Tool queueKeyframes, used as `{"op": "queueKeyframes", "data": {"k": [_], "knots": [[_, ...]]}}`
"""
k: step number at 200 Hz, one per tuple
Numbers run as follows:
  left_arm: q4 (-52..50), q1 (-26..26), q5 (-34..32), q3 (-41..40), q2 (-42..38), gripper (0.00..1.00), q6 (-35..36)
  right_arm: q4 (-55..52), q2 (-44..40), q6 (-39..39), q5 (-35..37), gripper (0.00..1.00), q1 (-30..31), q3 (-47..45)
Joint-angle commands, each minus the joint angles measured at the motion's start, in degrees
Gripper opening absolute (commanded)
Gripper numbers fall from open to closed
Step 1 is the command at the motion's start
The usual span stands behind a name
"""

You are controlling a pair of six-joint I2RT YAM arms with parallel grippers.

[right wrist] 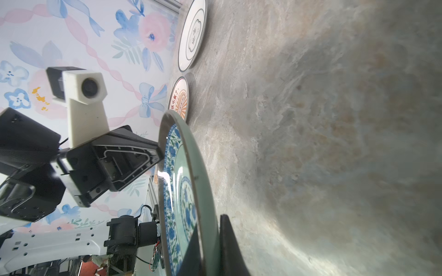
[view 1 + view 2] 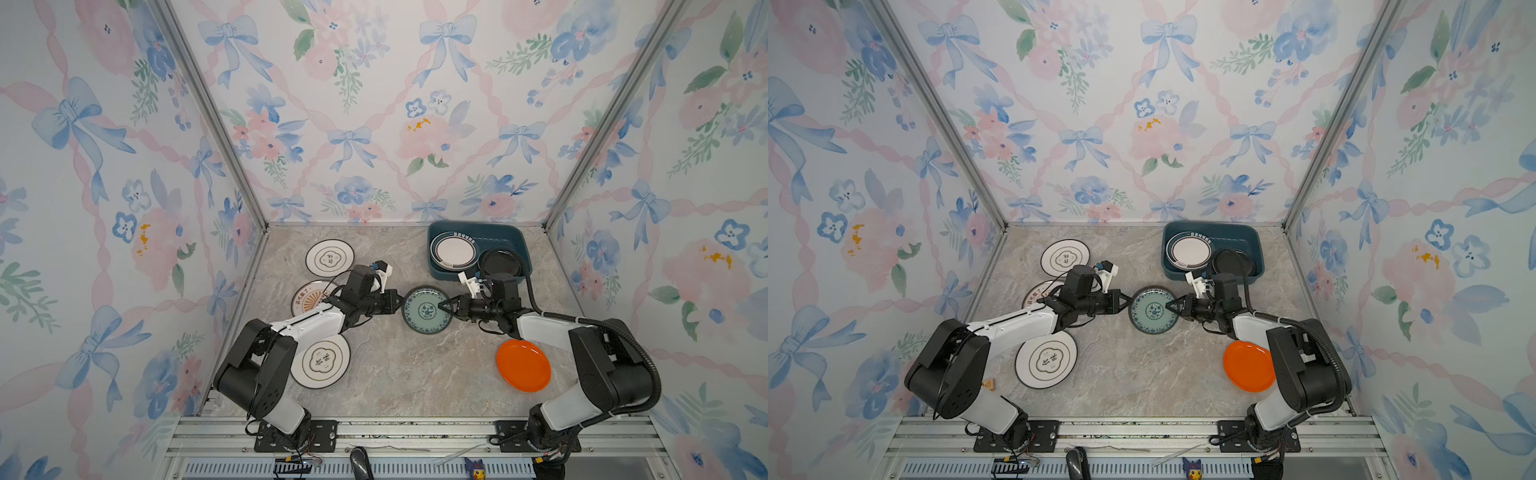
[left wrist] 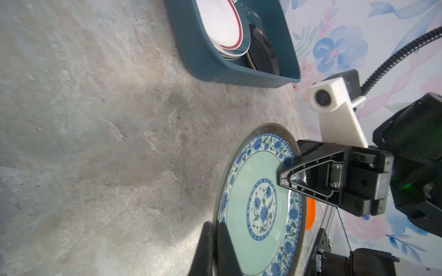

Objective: Place the plates into the plastic bin on the countertop
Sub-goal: Place the plate in the plastic bin.

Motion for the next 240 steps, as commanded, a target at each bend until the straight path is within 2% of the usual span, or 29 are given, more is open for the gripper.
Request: {"op": "queueKeyframes", "data": {"k": [1,21,45,85,98,113,119,147,178,240], "knots": [[-0.24,0.21,0.12,-0.04,-2.18,0.00,2.22,2.36,0.51,1.86,0.35,0.03,0.54,-0.23],[-0.55,0.40,-0.27,-0.30,-2.50,0.00,2.55,-1.74,-0.82,-0.18,1.56,0.00,0.52,1.20],[-0.45,0.60,-0.51,-0.66,-3.28,0.15,2.77,-11.25,-3.05,-5.09,5.35,0.00,0.53,4.47],[-0.51,0.73,-1.03,-1.25,-5.00,0.49,3.64,-29.32,-6.14,-13.84,12.23,0.00,-0.03,13.12],[-0.39,0.64,-1.53,-1.84,-5.99,0.65,4.16,-33.11,-6.63,-15.25,13.55,0.00,-0.87,15.76],[-0.29,0.68,-2.39,-2.63,-7.40,0.90,4.78,-37.24,-6.95,-16.46,15.49,0.00,-2.31,18.94],[-0.17,0.68,-2.75,-3.05,-8.10,0.97,4.95,-38.79,-7.04,-16.90,16.35,0.00,-3.03,20.24],[-0.65,0.78,-5.14,-4.45,-10.63,0.98,5.85,-45.02,-6.73,-18.04,20.50,0.00,-7.58,26.47],[-0.22,0.97,-6.59,-7.62,-11.98,0.98,6.26,-50.73,-3.88,-18.90,28.73,0.00,-13.68,34.53],[0.24,1.58,-6.19,-9.79,-12.08,0.98,6.42,-53.90,8.25,-18.58,33.69,0.00,-23.53,48.84]]}}
